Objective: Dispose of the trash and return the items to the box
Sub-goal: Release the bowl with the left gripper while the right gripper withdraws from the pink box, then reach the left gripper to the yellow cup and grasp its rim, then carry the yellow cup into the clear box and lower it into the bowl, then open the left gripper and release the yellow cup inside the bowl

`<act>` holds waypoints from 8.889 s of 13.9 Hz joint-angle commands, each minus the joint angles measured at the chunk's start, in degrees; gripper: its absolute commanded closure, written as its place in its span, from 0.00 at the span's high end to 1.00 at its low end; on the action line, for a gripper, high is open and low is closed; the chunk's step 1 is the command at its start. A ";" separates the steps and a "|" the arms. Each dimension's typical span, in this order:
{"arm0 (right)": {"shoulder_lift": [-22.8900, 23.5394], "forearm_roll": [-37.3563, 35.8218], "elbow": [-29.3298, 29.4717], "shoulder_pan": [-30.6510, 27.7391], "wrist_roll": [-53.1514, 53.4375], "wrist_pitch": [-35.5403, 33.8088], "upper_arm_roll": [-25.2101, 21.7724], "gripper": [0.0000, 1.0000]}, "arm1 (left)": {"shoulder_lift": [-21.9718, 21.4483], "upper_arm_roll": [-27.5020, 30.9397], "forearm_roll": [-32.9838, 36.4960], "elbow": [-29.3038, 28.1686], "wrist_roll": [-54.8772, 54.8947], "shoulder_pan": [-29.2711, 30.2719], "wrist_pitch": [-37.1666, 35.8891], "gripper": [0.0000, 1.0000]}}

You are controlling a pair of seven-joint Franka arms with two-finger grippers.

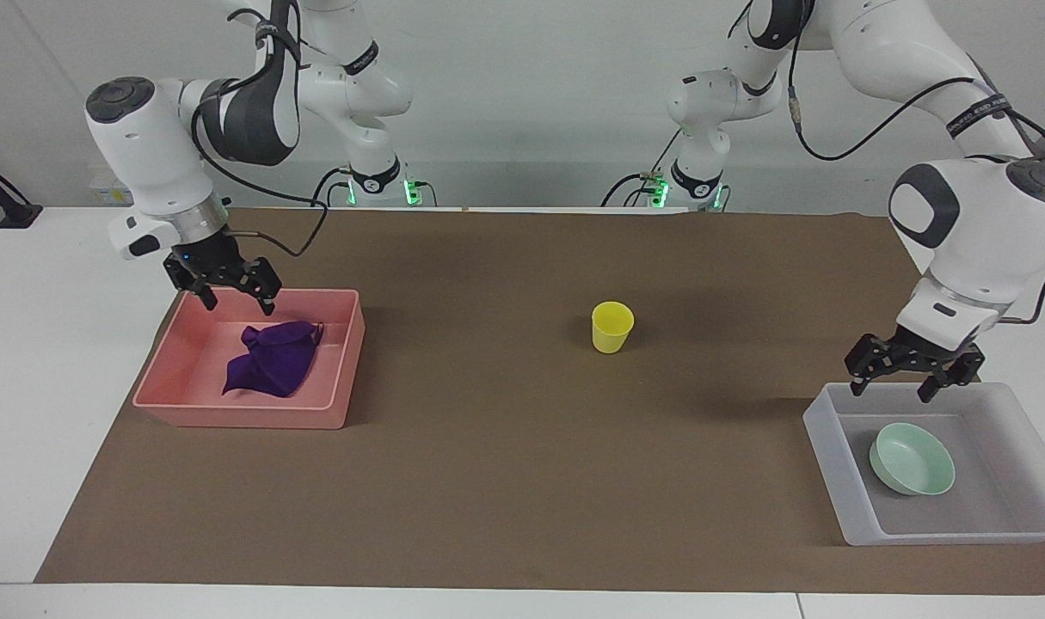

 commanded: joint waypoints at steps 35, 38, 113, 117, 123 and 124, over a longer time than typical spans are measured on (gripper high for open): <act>-6.33 -3.56 10.16 3.32 1.98 -20.68 0.13 1.00 | -16.74 0.88 0.46 -38.49 -34.77 -28.30 19.90 0.00; -6.33 -3.56 10.16 3.24 1.98 -20.94 0.13 1.00 | -17.88 1.06 0.46 -34.18 -28.11 -22.78 15.06 0.00; -6.59 -3.56 9.11 2.62 2.15 -20.15 0.04 1.00 | -18.68 0.09 -5.09 -7.99 -0.40 -1.93 -14.55 1.00; -6.59 -3.47 9.10 2.62 2.24 -19.71 0.04 1.00 | -19.55 0.09 -3.05 -7.01 -0.40 -1.84 -18.53 1.00; -6.68 -3.47 8.84 2.45 2.24 -19.89 -0.13 1.00 | -19.73 0.18 -0.16 -6.58 -0.14 -1.84 -19.31 1.00; -6.68 -3.47 8.84 2.45 2.24 -20.15 -0.22 1.00 | -19.30 0.18 -0.15 -4.66 -0.13 -1.76 -20.62 1.00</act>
